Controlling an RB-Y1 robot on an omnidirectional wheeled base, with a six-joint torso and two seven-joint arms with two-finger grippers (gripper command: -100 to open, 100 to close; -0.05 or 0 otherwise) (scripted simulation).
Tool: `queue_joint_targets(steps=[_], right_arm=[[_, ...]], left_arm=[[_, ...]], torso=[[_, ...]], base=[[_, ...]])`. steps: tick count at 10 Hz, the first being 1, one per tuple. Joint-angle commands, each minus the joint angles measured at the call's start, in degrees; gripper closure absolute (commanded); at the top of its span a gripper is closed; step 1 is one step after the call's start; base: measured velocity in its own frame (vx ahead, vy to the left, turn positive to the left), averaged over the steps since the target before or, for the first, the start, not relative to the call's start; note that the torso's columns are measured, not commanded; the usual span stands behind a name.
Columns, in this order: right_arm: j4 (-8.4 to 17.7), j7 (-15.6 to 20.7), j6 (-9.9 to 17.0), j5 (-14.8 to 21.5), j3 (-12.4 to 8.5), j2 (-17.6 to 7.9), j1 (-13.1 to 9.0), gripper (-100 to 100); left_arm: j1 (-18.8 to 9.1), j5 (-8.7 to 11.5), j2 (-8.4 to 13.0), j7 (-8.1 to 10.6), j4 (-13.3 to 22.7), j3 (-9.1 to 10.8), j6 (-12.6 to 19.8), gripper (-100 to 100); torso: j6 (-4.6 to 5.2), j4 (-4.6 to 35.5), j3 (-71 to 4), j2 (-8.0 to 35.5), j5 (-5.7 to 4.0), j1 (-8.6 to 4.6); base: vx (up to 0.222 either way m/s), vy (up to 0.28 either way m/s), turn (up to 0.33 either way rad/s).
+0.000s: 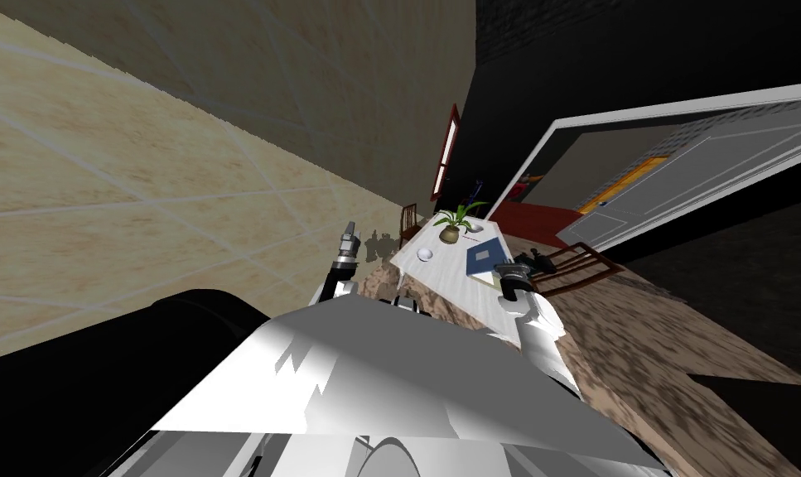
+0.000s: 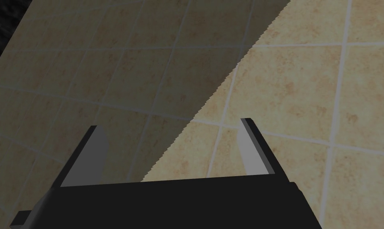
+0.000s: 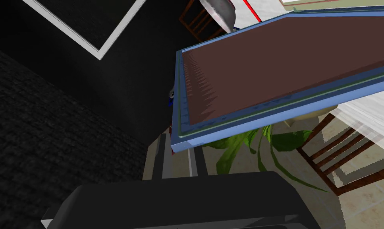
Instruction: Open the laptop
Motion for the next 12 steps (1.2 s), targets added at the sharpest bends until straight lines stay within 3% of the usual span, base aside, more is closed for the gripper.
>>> queue_joint_targets(steps=[1,4,6,7,8,11,12], right_arm=[[-0.93,-2.42,-1.78,-2.46,0.18,2.26,1.75,100],[-0.72,-5.1,-5.51,-5.05,-1.65,6.39,2.43,100],[-1.61,-4.68,-4.95,-4.64,-2.02,6.43,2.57,100],[0.24,-4.53,-8.25,-6.34,-3.79,9.09,2.52,100],[0.24,-4.53,-8.31,-6.34,-3.79,9.09,2.52,100],[2.61,-4.5,-12.63,-8.9,-5.91,12.97,2.51,100],[2.61,-4.5,-12.69,-8.9,-5.91,12.97,2.51,100]], left_arm=[[0.01,0.0,0.0,0.0,0.0,0.0,0.0,0],[0.0,0.0,0.0,0.0,0.0,0.0,0.0,0],[0.0,0.0,-0.01,0.0,0.0,-0.01,0.0,0],[0.0,0.0,-0.01,0.0,0.0,-0.01,0.0,0],[0.0,0.0,0.0,0.0,0.0,0.0,0.0,0],[0.0,0.0,0.0,0.0,0.0,-0.01,0.0,0],[0.0,0.0,0.0,0.0,0.0,0.0,0.0,0]], torso=[[0.0,-0.02,-0.03,-0.02,0.01,0.08],[-0.15,-0.06,0.01,0.0,-0.03,0.23],[-0.16,-0.04,-0.04,-0.08,0.01,0.21],[-0.12,0.12,-0.02,0.01,0.21,0.39],[-0.07,0.13,0.03,0.06,0.19,0.27],[-0.06,0.18,0.03,0.06,0.21,0.2],[-0.05,0.19,0.01,0.04,0.23,0.22]], base=[[0.034,-0.103,-0.096],[0.018,-0.099,-0.098],[0.011,-0.062,-0.046],[0.024,-0.092,-0.081],[0.022,-0.094,-0.032],[0.013,-0.092,-0.03],[0.015,-0.069,-0.016]])
